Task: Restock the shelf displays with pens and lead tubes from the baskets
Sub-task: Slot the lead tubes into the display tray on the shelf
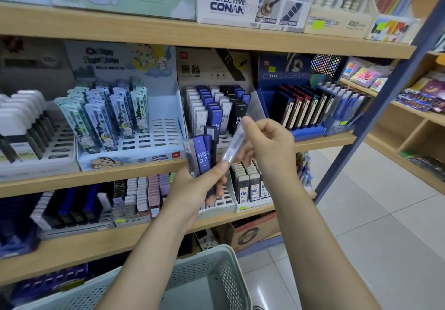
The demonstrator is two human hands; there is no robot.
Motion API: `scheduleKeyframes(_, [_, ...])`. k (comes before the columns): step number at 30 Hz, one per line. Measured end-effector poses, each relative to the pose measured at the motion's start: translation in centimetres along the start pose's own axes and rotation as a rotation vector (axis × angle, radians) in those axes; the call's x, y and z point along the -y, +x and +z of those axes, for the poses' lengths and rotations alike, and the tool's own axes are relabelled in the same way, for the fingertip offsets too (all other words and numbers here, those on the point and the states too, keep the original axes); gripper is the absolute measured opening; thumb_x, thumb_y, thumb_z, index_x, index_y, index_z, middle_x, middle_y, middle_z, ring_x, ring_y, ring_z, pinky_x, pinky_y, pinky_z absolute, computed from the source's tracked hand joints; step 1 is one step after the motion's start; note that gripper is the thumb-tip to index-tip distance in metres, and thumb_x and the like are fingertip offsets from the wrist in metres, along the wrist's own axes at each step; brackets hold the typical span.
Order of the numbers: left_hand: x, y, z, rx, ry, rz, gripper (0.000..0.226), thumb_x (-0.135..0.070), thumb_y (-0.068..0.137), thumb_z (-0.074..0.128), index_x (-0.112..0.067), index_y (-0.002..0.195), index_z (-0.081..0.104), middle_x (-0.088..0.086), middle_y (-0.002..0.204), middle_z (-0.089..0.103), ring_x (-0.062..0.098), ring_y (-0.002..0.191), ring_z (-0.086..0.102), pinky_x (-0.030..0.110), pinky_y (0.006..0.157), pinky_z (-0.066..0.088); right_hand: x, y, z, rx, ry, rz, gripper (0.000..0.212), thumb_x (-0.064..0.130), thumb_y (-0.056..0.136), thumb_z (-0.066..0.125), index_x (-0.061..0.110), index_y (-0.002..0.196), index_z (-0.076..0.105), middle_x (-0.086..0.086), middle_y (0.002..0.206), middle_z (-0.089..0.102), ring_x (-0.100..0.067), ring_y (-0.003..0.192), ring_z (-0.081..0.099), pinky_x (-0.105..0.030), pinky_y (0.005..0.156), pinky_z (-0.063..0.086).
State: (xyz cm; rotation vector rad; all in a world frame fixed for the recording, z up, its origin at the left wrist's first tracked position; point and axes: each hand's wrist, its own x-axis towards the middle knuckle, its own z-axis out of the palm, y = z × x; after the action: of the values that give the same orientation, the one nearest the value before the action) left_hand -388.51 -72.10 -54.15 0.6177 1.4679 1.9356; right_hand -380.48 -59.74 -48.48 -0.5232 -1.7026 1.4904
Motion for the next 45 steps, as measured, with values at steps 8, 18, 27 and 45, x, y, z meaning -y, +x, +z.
scheduleKeyframes(8, [-0.8, -0.8, -0.8, 0.192, -0.144, -0.026, 0.013, -0.020, 0.081, 0.067, -0.009, 0.087, 0.063, 0.004, 0.063, 0.052, 0.012, 0.044, 0.043, 0.027, 0.045, 0.014, 0.2, -0.1, -1.0, 0.488, 0.440, 0.264, 0.043, 0.041, 0.098, 0.047, 0.006, 0.115, 0.067, -0.007, 0.097, 0.068, -0.008, 0.061, 0.052, -0.018, 0.054, 0.038])
scheduleKeyframes(18, [0.0, 0.0, -0.8, 0.111, -0.063, -0.019, 0.013, -0.014, 0.088, 0.069, -0.005, 0.095, 0.062, 0.006, 0.066, 0.054, 0.015, 0.047, 0.046, 0.019, 0.037, 0.025, -0.3, 0.7, -1.2, 0.409, 0.344, 0.119, 0.026, 0.036, 0.094, 0.055, 0.011, 0.096, 0.064, -0.007, 0.087, 0.067, -0.010, 0.049, 0.050, -0.020, 0.047, 0.043])
scheduleKeyframes(27, [0.2, 0.2, -0.8, 0.053, 0.053, 0.007, 0.005, -0.014, 0.093, 0.068, -0.012, 0.091, 0.065, 0.006, 0.067, 0.055, 0.017, 0.052, 0.049, 0.021, 0.041, 0.028, -0.1, 2.0, -0.4, 0.169, 0.348, -0.010, 0.032, 0.028, 0.097, 0.057, -0.001, 0.109, 0.063, -0.019, 0.112, 0.068, -0.029, 0.092, 0.071, -0.031, 0.080, 0.058])
scheduleKeyframes(45, [0.6, 0.5, -1.0, 0.050, 0.089, -0.012, 0.006, -0.015, 0.093, 0.069, -0.011, 0.095, 0.065, 0.006, 0.068, 0.056, 0.016, 0.052, 0.050, 0.019, 0.040, 0.032, -0.2, 3.8, 1.6, -0.017, 0.169, -0.008, 0.012, 0.020, 0.095, 0.067, 0.013, 0.104, 0.071, -0.003, 0.091, 0.073, -0.014, 0.056, 0.059, -0.031, 0.061, 0.053])
